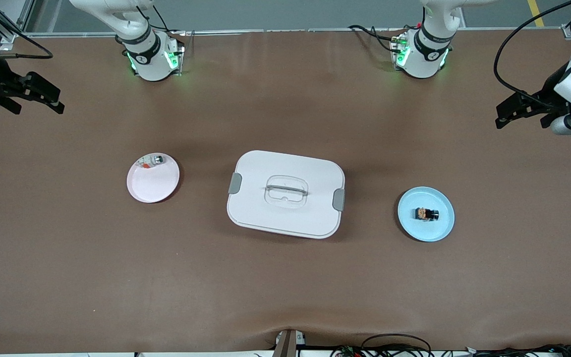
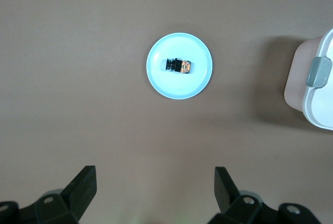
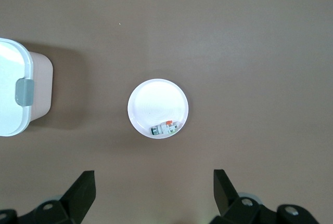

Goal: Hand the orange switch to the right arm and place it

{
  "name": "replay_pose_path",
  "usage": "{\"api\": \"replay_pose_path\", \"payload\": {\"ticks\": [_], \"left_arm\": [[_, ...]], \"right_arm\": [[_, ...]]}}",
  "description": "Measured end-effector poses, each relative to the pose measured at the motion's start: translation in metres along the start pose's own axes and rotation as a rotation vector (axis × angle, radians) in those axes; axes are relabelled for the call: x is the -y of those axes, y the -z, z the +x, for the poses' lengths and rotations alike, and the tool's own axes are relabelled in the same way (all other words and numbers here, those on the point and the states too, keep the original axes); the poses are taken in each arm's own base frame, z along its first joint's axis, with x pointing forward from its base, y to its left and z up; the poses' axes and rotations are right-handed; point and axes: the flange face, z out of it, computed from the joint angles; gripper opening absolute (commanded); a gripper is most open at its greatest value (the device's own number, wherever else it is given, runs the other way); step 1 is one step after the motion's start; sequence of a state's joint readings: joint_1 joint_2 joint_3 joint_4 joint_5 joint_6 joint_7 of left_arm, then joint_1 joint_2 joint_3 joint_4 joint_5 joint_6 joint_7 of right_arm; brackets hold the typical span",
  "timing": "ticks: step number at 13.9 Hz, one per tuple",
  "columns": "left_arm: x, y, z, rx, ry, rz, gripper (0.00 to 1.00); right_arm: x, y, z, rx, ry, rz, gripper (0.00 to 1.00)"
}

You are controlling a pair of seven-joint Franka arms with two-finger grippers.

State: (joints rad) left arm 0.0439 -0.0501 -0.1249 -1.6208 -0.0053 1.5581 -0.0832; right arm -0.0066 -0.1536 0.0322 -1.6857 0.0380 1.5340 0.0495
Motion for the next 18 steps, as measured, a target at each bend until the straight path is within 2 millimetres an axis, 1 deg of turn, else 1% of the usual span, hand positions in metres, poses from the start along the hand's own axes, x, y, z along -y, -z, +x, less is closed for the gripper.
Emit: {"api": "replay_pose_path", "payload": {"ticks": [8,10,12,14,17,18], "left_arm": [[0.001,0.0,0.0,0.001,0.002,0.0,1.0],[0.001,-0.003,0.001,0.007,0.002,0.0,1.0],[0.003,-0.015,0.008,0.033,0.004,-0.001,1.0],[0.005,-0.036,0.02,0.07,0.006,-0.003,1.0],[0.003,-0.062,0.036,0.108,-0.002,0.003,1.0],[0.004,-0.073,0.043,0.124,-0.003,0.007,1.0]], "right_arm": [[0.0,0.0,0.0,0.001,0.0,0.0,1.0],[0.0,0.0,0.0,0.003,0.0,0.0,1.0],[0.0,0.0,0.0,0.003,0.0,0.0,1.0],[-0.001,0.0,0.0,0.004,-0.001,0.0,1.0],[-0.002,0.0,0.0,0.004,-0.004,0.0,1.0],[-0.003,0.0,0.0,0.005,-0.005,0.0,1.0]]}}
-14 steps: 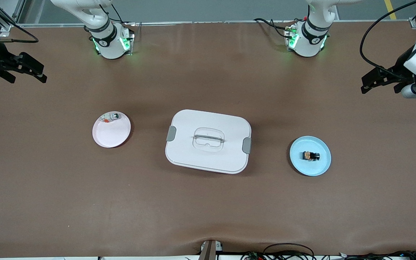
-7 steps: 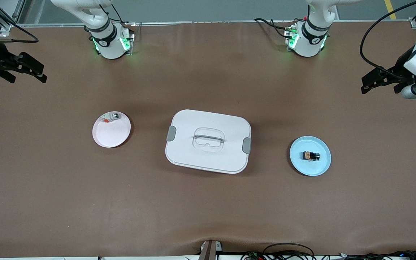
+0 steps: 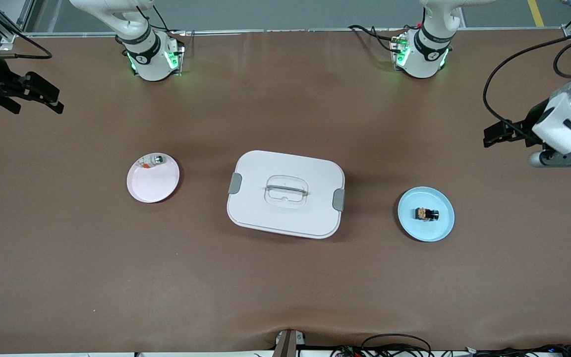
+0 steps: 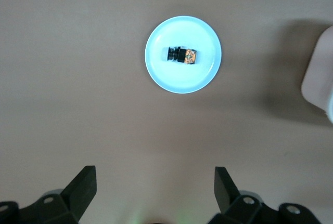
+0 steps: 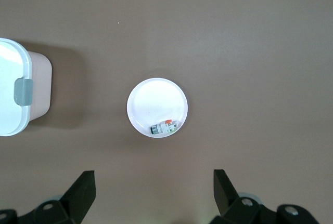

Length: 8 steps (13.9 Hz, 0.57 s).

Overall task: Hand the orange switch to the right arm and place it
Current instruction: 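Move the left gripper over the black-orange switch on the blue plate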

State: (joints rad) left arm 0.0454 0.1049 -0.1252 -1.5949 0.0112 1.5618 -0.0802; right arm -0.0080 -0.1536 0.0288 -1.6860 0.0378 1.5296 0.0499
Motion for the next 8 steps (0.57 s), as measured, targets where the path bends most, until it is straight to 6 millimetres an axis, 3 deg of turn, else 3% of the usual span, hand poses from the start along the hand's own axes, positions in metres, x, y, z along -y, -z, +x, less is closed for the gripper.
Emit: {"api": "replay_pose_path", "payload": {"ticks": [6,8], "left_arm": [[-0.021,-0.089,0.073,0.051,-0.037,-0.013,1.0],[-0.021,-0.112,0.088,0.048,-0.039,-0.018,1.0]], "right_arm": [[-0.001,0.0,0.0,0.0,-0.001,0.0,1.0],[-0.001,0.0,0.0,0.0,-0.001,0.0,1.0]]}}
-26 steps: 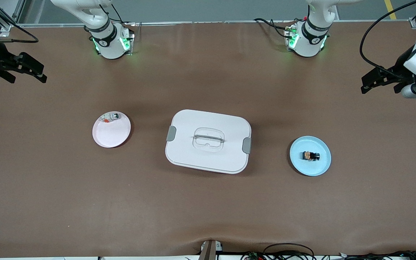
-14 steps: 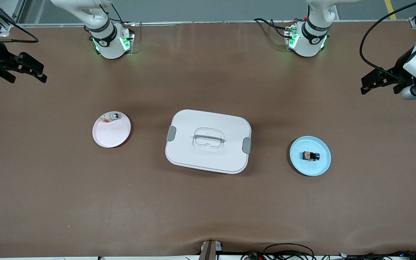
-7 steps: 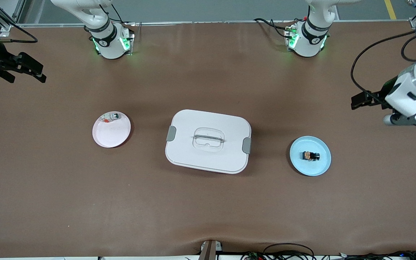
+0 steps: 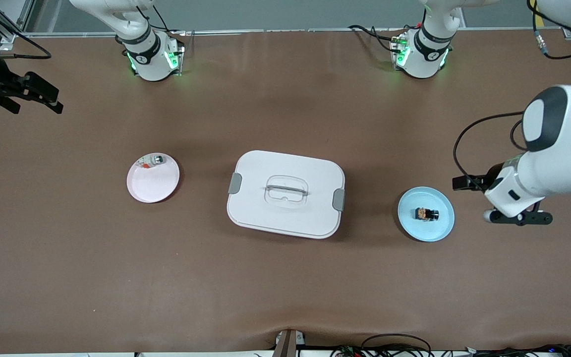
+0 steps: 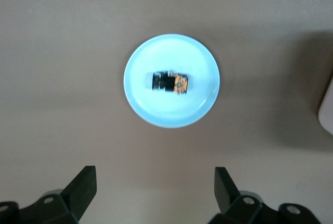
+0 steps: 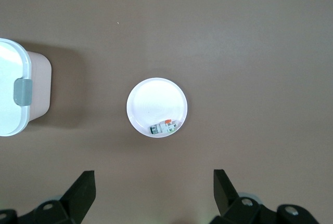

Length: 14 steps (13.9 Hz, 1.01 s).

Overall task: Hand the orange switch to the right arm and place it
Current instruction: 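Move the left gripper over the black-orange switch on the blue plate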

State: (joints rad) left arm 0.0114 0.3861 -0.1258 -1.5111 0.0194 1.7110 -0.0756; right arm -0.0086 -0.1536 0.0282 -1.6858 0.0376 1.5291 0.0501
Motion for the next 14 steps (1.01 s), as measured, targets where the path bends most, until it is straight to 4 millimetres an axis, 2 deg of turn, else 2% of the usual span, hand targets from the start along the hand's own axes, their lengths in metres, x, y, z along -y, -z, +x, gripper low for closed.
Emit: {"api": "replay_pose_path", "payload": {"ticks": [5,9,14], "left_arm": [[0.004,-0.054,0.022,-0.05,-0.013,0.025,1.0],[0.001,-0.11,0.019,-0.102,-0.058,0.019,1.0],[-0.001,-0.152,0.01,-0.151,-0.112,0.016,1.0]], "right_arm": [[0.0,0.0,0.0,0.0,0.0,0.0,1.0],[0.0,0.0,0.0,0.0,0.0,0.0,1.0],[0.0,0.0,0.0,0.001,0.0,0.0,1.0]]}}
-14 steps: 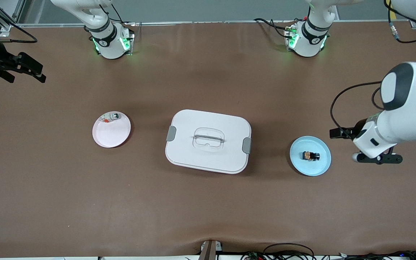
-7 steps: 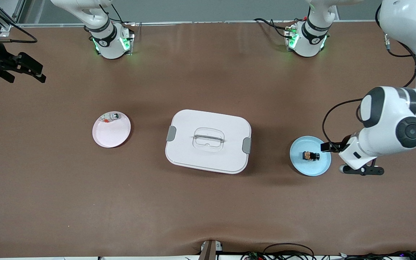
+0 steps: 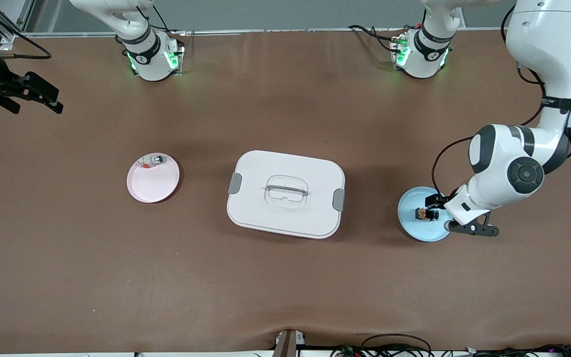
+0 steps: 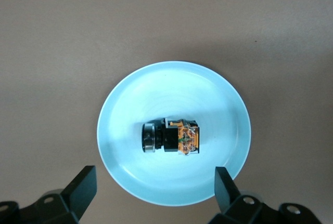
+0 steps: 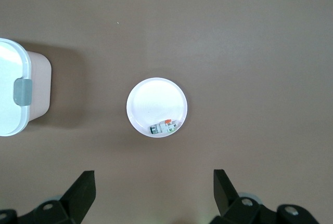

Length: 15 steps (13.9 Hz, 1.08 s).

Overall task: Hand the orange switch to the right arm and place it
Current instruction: 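Move the left gripper over the black-orange switch on the blue plate, then lower the left gripper and close it on the black-orange switch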

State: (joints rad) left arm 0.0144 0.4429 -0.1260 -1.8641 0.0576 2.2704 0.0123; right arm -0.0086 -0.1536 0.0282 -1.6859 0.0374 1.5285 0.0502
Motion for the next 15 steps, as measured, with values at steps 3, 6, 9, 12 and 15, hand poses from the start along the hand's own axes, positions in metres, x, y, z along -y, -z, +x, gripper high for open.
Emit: {"api": "replay_pose_path", "payload": {"ticks": [3,6,9,12,15], "left_arm": [[-0.002,-0.011,-0.004,-0.031,-0.008,-0.001,1.0],[-0.004,-0.019,-0.008,-0.062,-0.012,-0.002,1.0],[-0.005,-0.034,-0.013,-0.08,-0.013,-0.005,1.0],[-0.005,-0.046,-0.013,-0.079,-0.013,-0.008,1.0],[-0.006,-0.057,-0.012,-0.093,-0.012,-0.011,1.0]], "right_arm": [[0.0,0.0,0.0,0.002,0.0,0.0,1.0],[0.0,0.0,0.0,0.002,0.0,0.0,1.0],[0.0,0.0,0.0,0.003,-0.001,0.0,1.0],[0.0,0.0,0.0,0.003,-0.001,0.0,1.0],[0.0,0.0,0.0,0.004,-0.002,0.0,1.0]]}}
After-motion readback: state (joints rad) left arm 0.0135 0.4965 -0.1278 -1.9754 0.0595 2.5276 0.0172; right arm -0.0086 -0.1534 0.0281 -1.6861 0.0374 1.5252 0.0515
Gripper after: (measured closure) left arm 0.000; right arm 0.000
